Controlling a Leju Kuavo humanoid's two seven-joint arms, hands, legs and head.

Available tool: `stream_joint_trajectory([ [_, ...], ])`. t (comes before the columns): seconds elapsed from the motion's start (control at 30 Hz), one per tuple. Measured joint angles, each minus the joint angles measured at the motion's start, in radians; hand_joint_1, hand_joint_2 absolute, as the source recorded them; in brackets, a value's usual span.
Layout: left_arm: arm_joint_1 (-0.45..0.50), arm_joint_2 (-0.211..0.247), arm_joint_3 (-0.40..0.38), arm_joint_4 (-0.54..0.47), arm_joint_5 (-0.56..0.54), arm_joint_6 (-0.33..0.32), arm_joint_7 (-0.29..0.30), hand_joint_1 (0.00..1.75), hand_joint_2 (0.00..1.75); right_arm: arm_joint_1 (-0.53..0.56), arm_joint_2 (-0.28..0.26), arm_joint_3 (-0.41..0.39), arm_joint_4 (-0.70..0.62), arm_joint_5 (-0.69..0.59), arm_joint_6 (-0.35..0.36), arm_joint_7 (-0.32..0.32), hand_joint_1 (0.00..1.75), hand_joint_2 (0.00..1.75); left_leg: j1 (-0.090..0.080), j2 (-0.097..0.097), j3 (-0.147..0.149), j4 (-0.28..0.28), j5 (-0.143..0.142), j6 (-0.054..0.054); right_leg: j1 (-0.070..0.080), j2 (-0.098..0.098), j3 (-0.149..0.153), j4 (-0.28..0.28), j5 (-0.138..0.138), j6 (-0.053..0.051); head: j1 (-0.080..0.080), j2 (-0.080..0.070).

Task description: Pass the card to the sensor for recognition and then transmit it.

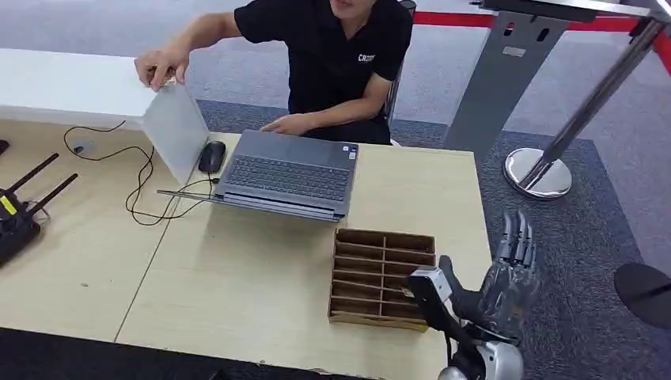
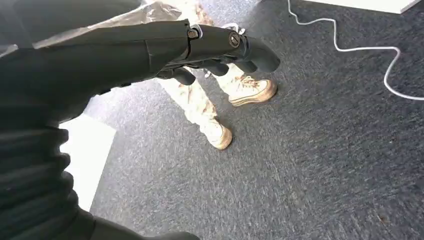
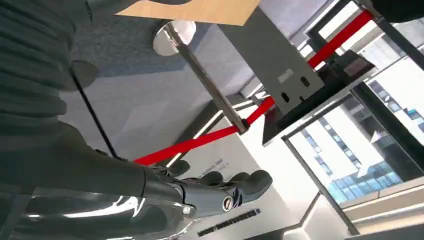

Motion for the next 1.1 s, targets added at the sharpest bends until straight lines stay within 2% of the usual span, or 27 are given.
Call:
stream_joint_trajectory([
  [0.1, 0.001, 0.0, 0.011, 0.0, -0.001, 0.0, 0.0, 0.0, 1.75, 0.009, -0.045, 0.034, -0.008, 0.031, 0.0, 0.113, 0.0, 1.75, 0.0, 0.0, 0.0, 0.0, 0.0, 0.0, 0.0, 0.0, 0.0, 0.0, 0.0, 0.0, 0.0, 0.0],
  [0.23, 0.001, 0.0, 0.022, 0.0, -0.004, 0.0, 0.0, 0.0, 1.75, 0.011, -0.108, 0.08, -0.013, 0.056, 0.0, 0.203, 0.0, 1.75, 0.0, 0.0, 0.0, 0.0, 0.0, 0.0, 0.0, 0.0, 0.0, 0.0, 0.0, 0.0, 0.0, 0.0],
  [0.37, 0.002, -0.001, 0.033, 0.0, -0.005, 0.0, 0.0, 0.0, 1.75, 0.013, -0.161, 0.119, -0.016, 0.071, 0.0, 0.251, 0.0, 1.75, 0.0, 0.0, 0.0, 0.0, 0.0, 0.0, 0.0, 0.0, 0.0, 0.0, 0.0, 0.0, 0.0, 0.0],
  [0.7, 0.003, -0.002, 0.041, 0.0, -0.015, 0.0, -0.001, 0.0, 1.75, 0.008, -0.248, 0.193, -0.027, 0.122, 0.0, 0.354, 0.0, 1.75, 0.0, 0.0, 0.0, 0.0, 0.0, 0.0, 0.0, 0.0, 0.0, 0.0, 0.0, 0.0, 0.0, 0.0],
  [0.8, 0.004, -0.002, 0.042, 0.0, -0.016, 0.0, -0.002, 0.0, 1.75, 0.003, -0.276, 0.216, -0.032, 0.142, 0.0, 0.403, 0.0, 1.75, 0.0, 0.0, 0.0, 0.0, 0.0, 0.0, 0.0, 0.0, 0.0, 0.0, 0.0, 0.0, 0.0, 0.0],
  [0.93, 0.008, -0.004, 0.061, 0.0, -0.061, 0.0, -0.009, 0.0, 1.75, -0.004, -0.325, 0.247, -0.032, 0.135, 0.0, 0.447, 0.0, 1.75, 0.0, 0.0, 0.0, 0.0, 0.0, 0.0, 0.0, 0.0, 0.0, 0.0, 0.0, 0.0, 0.0, 0.0],
  [1.03, 0.007, -0.006, 0.074, 0.0, -0.055, 0.0, -0.019, 0.0, 1.75, -0.018, -0.375, 0.281, -0.03, 0.162, 0.0, 0.543, 0.0, 1.75, 0.0, -0.001, 0.0, 0.0, 0.0, 0.0, 0.0, 0.0, 0.0, 0.0, 0.0, 0.0, 0.0, 0.0],
  [1.1, 0.008, -0.006, 0.08, 0.0, -0.051, 0.0, -0.019, 0.0, 1.75, -0.018, -0.408, 0.307, -0.03, 0.166, 0.0, 0.565, 0.0, 1.75, 0.0, 0.0, 0.0, 0.0, 0.0, 0.0, 0.0, 0.0, 0.0, 0.0, 0.0, 0.0, 0.0, 0.0],
])
